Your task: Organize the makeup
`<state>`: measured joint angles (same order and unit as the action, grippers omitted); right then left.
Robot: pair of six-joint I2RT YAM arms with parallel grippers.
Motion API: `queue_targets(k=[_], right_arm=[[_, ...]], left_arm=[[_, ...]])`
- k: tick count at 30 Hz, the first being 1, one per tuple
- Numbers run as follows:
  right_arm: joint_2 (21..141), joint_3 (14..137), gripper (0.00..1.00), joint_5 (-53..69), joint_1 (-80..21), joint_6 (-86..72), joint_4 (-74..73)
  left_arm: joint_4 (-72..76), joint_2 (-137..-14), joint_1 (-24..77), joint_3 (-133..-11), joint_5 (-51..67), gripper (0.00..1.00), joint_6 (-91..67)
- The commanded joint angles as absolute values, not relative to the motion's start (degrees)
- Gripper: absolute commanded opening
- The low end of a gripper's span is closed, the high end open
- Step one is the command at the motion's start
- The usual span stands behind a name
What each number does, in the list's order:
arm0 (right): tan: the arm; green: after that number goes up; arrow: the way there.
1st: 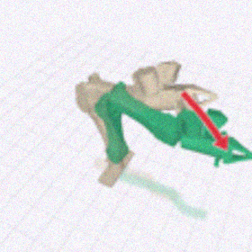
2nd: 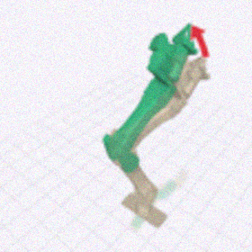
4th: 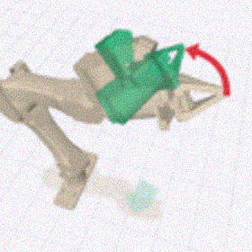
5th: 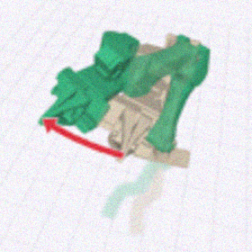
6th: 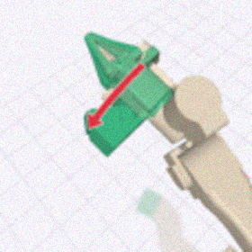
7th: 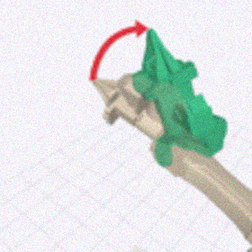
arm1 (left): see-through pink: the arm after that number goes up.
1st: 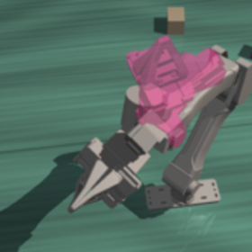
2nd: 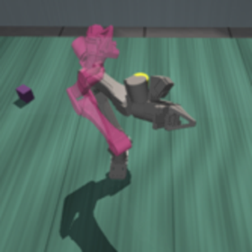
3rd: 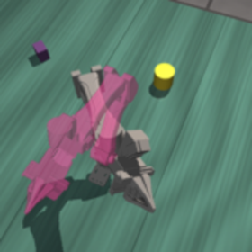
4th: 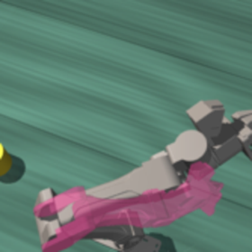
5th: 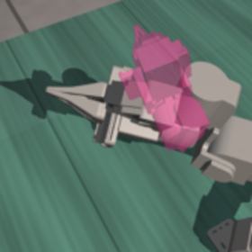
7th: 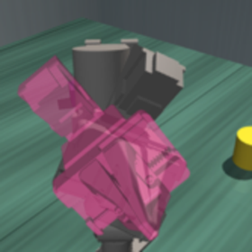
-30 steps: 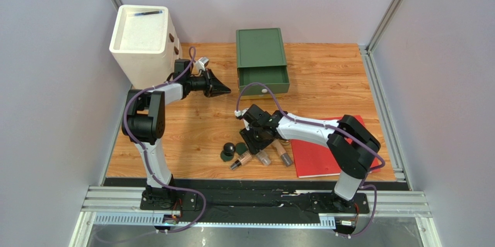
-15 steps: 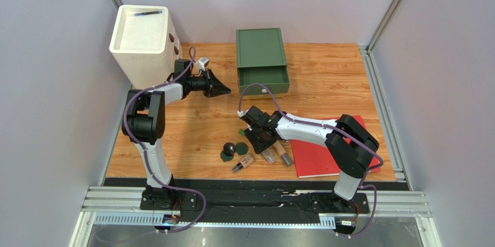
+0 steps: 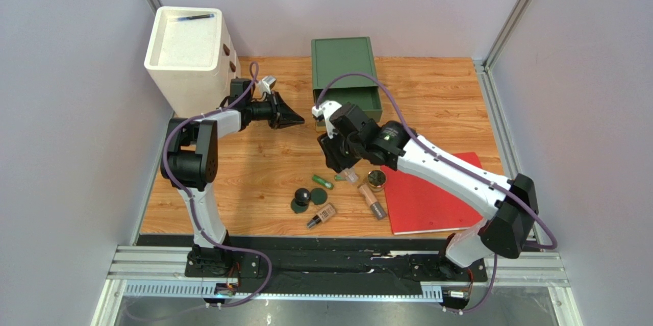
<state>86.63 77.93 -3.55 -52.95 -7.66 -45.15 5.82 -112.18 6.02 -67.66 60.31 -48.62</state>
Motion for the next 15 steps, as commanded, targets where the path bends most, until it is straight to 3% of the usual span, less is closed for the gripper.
queue_targets(k=[1, 7, 15], right_arm=[[84.28, 87.96, 0.0, -4.56, -52.3, -0.28, -45.26], [85.43, 96.5, 0.03, -10.8, -49.57, 15.08, -42.02], [86.13, 92.99, 0.03, -10.9, -45.27, 26.72, -28.74]], left_arm=[[5.45, -109.6, 6.33, -69.08, 61.0, 0.16, -46.58], [4.39, -109.25, 6.33, -68.73, 60.82, 0.15, -45.35], [4.57, -109.07, 6.42, -68.56, 60.82, 0.15, -45.53]])
